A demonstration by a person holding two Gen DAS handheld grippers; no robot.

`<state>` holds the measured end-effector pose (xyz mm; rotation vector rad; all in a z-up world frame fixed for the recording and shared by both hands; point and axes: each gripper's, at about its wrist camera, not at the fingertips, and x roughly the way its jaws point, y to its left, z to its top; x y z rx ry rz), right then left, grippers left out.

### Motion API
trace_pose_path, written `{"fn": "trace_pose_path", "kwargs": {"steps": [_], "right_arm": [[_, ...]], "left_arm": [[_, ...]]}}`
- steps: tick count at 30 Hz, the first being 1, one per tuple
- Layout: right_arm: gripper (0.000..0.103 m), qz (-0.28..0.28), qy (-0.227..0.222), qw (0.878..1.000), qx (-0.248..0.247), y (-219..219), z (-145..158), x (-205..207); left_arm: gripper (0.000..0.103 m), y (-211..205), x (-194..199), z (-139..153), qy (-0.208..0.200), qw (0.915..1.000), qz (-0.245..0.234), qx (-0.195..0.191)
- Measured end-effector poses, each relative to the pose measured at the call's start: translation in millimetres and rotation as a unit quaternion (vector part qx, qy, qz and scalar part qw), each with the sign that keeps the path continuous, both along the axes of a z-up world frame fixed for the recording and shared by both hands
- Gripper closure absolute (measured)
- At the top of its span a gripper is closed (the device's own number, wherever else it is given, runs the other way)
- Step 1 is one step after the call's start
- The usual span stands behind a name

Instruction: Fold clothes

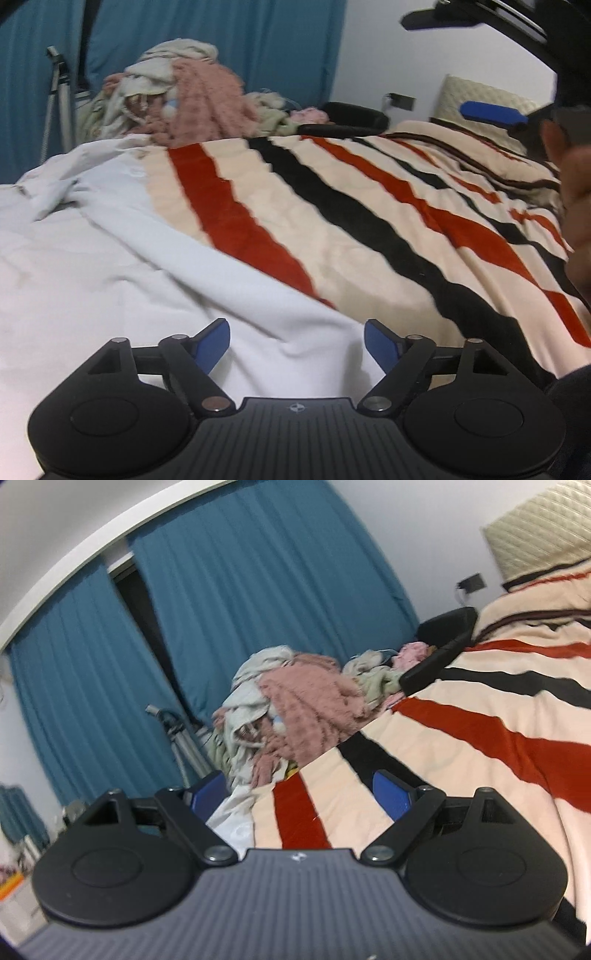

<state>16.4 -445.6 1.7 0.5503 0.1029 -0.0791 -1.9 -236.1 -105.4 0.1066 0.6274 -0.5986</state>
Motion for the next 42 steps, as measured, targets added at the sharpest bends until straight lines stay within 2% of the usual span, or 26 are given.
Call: {"fn": "trace_pose_path", "kwargs": {"steps": [2,4,8,11,12,14,16,20,24,27,31,33,36,37,38,40,42], "right_arm": [[0.015,-0.021,-0.001,1.0,-0.002,-3,-1,-1],[0.015,-0.038,0.001,0.999,-0.012,-2,-3,-1],[0.015,-0.04,0.008,0.999,-0.017,-1,-5,4],[0.015,-0.043,0.013,0.998,-0.034,3,-5,7],[0.015,-0.047,0.014,0.998,-0.039,3,-6,8],[0.015,-0.056,0.018,0.997,-0.049,5,-7,9],[0.015,-0.064,0.022,0.996,-0.054,5,-7,11],[0.015,-0.073,0.022,0.996,-0.056,4,-7,8],[0.015,-0.063,0.018,0.997,-0.05,5,-4,5],[0.015,-0.045,0.017,0.997,-0.062,15,-3,5],[0.015,-0.014,0.03,0.997,-0.072,30,-3,10],[0.015,-0.001,0.035,0.997,-0.075,36,-2,12],[0.015,0.017,0.043,0.996,-0.081,46,-4,14],[0.015,0.022,0.046,0.995,-0.083,50,-4,14],[0.015,0.028,0.05,0.994,-0.089,55,-5,15],[0.015,0.04,0.059,0.992,-0.102,65,-7,17],[0.015,0.054,0.065,0.99,-0.114,76,-10,19]], "left_arm": [[0.033,-8,-2,-9,-0.007,0.9997,-0.024,0.002],[0.037,-16,-4,-17,-0.01,0.9987,-0.049,0.005],[0.037,-38,-9,-28,-0.038,0.9952,-0.087,0.025],[0.039,-53,-7,-38,-0.054,0.9941,-0.081,0.048],[0.052,-56,-5,-41,-0.055,0.9946,-0.072,0.05],[0.09,-54,0,-44,-0.039,0.9969,-0.055,0.042],[0.095,-39,3,-37,-0.019,0.9991,-0.036,0.009],[0.096,13,-8,2,0.005,0.9973,0.013,-0.072],[0.096,79,-29,34,0.042,0.9853,0.065,-0.152],[0.097,128,-44,42,0.077,0.9718,0.112,-0.193],[0.098,177,-48,20,0.172,0.9426,0.187,-0.217],[0.098,191,-48,10,0.201,0.9343,0.2,-0.217],[0.087,203,-47,6,0.217,0.9292,0.205,-0.217],[0.077,206,-45,7,0.221,0.9279,0.203,-0.221],[0.062,208,-43,10,0.225,0.9268,0.201,-0.224],[0.048,211,-33,19,0.214,0.9308,0.2,-0.219],[0.046,212,-21,29,0.195,0.9377,0.201,-0.205]]}}
